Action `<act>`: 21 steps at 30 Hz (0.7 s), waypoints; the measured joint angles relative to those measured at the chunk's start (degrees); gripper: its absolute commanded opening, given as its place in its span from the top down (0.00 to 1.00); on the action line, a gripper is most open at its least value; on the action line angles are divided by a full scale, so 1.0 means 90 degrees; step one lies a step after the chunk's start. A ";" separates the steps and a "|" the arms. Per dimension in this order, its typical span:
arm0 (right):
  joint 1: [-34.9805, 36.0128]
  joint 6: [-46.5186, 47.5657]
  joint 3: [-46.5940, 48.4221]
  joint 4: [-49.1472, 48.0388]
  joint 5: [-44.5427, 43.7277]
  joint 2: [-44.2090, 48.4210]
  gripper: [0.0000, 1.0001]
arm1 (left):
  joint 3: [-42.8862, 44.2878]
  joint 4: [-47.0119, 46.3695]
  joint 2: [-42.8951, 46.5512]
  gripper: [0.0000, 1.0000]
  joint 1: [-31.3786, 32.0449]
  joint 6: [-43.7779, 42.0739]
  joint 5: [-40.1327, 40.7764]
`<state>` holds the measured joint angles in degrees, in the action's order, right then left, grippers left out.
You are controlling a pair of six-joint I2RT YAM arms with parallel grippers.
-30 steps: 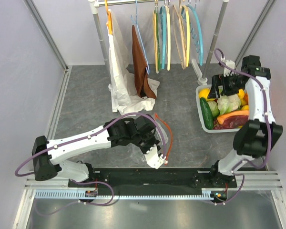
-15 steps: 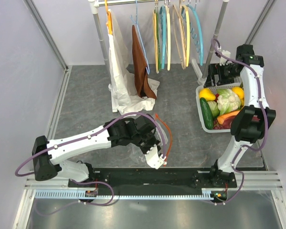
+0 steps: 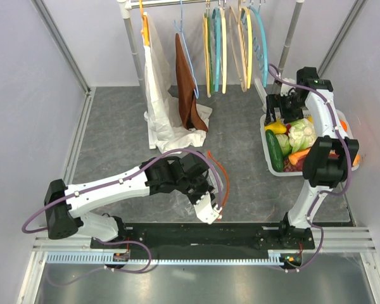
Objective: Place the food in the zip-top bag and seal the zipper
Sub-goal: Pick up the fake fruit from the bin.
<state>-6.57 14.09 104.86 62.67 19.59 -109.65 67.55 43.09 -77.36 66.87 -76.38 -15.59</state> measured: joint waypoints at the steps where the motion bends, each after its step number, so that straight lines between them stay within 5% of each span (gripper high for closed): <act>1: 0.0015 -0.0049 -0.0007 -0.0012 -0.0044 -0.0012 0.02 | 0.0000 0.0002 0.0000 0.98 0.0000 0.0000 0.0000; 11: 0.0056 -0.0311 -0.0007 -0.0075 -0.0107 -0.0423 0.04 | 0.0000 0.0000 0.0000 0.98 0.0000 0.0000 -0.0002; 21: -0.0092 -0.0457 0.0318 0.0160 0.0146 -0.0629 0.32 | 0.0000 0.0000 0.0000 0.98 0.0000 0.0000 -0.0002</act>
<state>-7.40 9.98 107.72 64.12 20.91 -115.31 67.55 43.09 -77.36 66.87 -76.38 -15.62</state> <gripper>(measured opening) 0.759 0.033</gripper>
